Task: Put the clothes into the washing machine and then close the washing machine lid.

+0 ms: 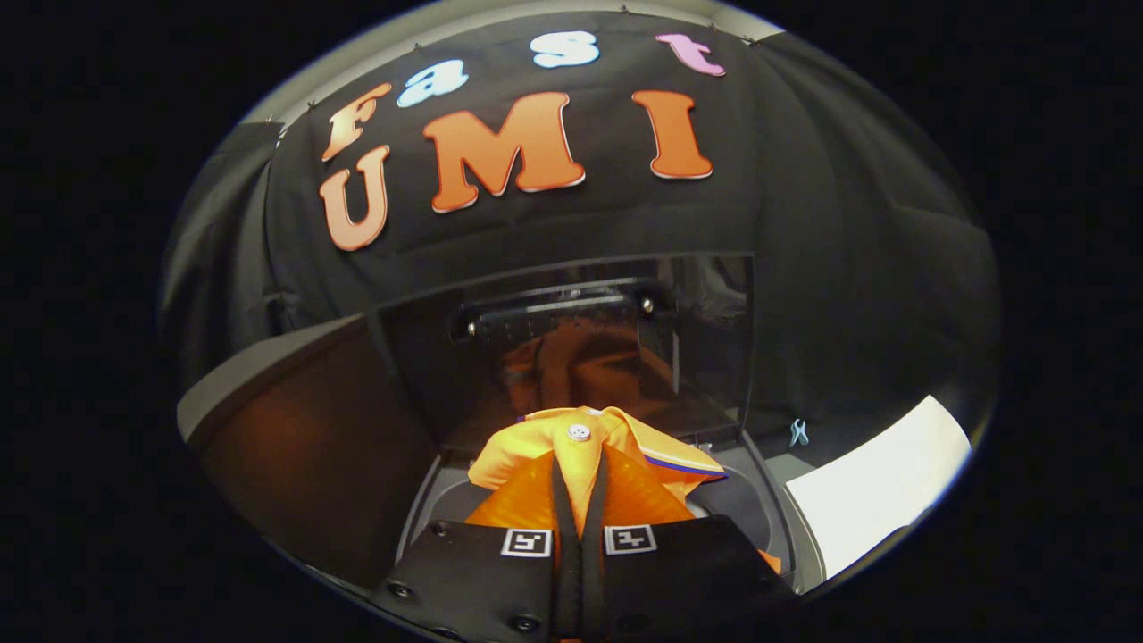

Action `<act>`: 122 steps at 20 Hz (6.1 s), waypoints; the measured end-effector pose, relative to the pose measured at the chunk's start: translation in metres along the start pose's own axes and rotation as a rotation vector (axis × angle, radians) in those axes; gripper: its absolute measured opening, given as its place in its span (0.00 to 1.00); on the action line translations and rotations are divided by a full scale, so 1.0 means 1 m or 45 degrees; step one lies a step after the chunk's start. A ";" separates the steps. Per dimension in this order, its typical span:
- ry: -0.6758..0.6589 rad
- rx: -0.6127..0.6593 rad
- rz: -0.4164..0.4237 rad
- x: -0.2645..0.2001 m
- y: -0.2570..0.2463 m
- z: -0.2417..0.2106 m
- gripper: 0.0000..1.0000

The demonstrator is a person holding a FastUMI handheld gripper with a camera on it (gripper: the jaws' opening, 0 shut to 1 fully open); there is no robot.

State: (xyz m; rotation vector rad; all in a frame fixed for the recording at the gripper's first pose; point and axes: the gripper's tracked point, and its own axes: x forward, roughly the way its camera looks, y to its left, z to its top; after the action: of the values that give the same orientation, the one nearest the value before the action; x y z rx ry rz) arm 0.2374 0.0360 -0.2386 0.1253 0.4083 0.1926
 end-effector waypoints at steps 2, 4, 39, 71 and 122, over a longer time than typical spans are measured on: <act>0.049 -0.023 0.026 0.013 0.009 -0.017 0.08; 0.085 -0.013 0.047 0.023 0.012 -0.030 0.08; 0.357 0.124 -0.130 0.015 0.006 -0.073 0.99; -0.023 -0.047 -0.106 0.152 0.042 0.203 0.97; 0.048 -0.031 -0.052 -0.015 0.040 0.036 0.97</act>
State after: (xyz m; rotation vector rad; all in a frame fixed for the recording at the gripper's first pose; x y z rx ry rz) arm 0.2317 0.0690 -0.1933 0.0895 0.4454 0.1598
